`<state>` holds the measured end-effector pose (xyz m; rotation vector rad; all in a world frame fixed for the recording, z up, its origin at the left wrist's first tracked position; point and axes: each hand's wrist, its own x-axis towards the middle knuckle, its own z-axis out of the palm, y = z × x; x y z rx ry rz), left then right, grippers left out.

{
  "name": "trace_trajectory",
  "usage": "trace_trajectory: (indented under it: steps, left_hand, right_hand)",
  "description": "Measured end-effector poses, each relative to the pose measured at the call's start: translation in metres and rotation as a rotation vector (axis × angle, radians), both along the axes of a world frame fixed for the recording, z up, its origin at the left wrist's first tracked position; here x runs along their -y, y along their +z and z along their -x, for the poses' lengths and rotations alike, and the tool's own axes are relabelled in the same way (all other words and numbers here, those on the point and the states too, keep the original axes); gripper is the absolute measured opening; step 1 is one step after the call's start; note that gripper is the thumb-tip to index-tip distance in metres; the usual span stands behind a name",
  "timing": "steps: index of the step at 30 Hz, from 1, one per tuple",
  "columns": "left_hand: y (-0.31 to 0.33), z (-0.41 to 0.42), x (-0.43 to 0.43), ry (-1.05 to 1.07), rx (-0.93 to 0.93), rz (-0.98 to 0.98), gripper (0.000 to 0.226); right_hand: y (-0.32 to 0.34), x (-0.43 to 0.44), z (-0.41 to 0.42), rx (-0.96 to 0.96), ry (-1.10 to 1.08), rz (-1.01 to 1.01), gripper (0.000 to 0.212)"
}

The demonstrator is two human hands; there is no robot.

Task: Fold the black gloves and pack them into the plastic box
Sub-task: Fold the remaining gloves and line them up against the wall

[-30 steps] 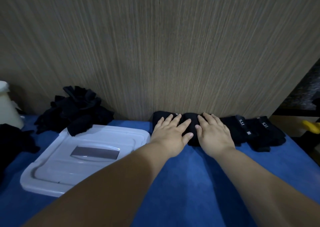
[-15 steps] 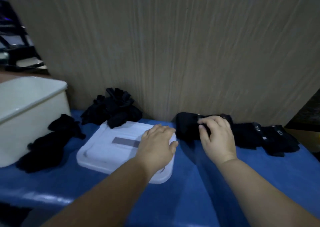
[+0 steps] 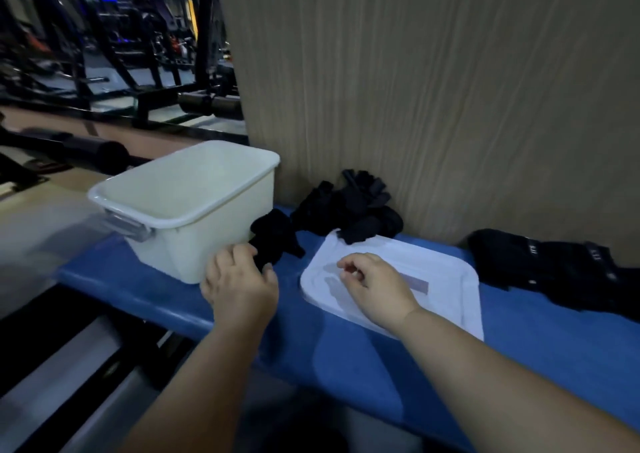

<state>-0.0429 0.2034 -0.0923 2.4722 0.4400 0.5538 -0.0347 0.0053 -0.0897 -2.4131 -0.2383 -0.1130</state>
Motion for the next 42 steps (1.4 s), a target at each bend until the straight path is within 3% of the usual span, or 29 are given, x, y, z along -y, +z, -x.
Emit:
trace_trajectory:
  steps: [7,13,19,23,26,33,39,42]
  left_hand:
    - [-0.018,-0.011,-0.025,-0.042,-0.179,0.089,0.062]
    - [-0.025,-0.019,-0.044,-0.185,-0.076,0.271,0.063]
    - [-0.020,-0.023,-0.046,-0.219,-0.088,0.461,0.060]
    - [-0.013,-0.020,-0.041,-0.239,-0.070,0.543,0.054]
    - [-0.007,-0.017,-0.037,-0.259,-0.072,0.632,0.049]
    - [-0.003,-0.011,-0.018,-0.447,-0.142,0.866,0.044]
    - [-0.003,-0.009,0.031,-0.641,-0.226,0.841,0.049]
    - [-0.004,-0.009,0.054,-0.688,-0.257,0.806,0.049]
  right_hand:
    - [-0.006,-0.068,-0.033,-0.113,0.090,0.016,0.037]
    - [-0.001,-0.103,-0.049,-0.202,0.069,-0.059,0.061]
    - [0.007,-0.109,-0.052,-0.177,0.033,-0.114,0.031]
    - [0.004,-0.098,-0.051,-0.118,-0.051,-0.304,0.008]
    - [0.004,-0.086,-0.050,-0.111,-0.104,-0.393,0.007]
    - [0.008,-0.043,-0.046,-0.039,-0.172,-0.266,0.020]
    - [0.011,0.021,-0.036,-0.064,-0.268,-0.207,0.013]
    - [0.012,0.050,-0.022,-0.118,-0.316,-0.279,0.006]
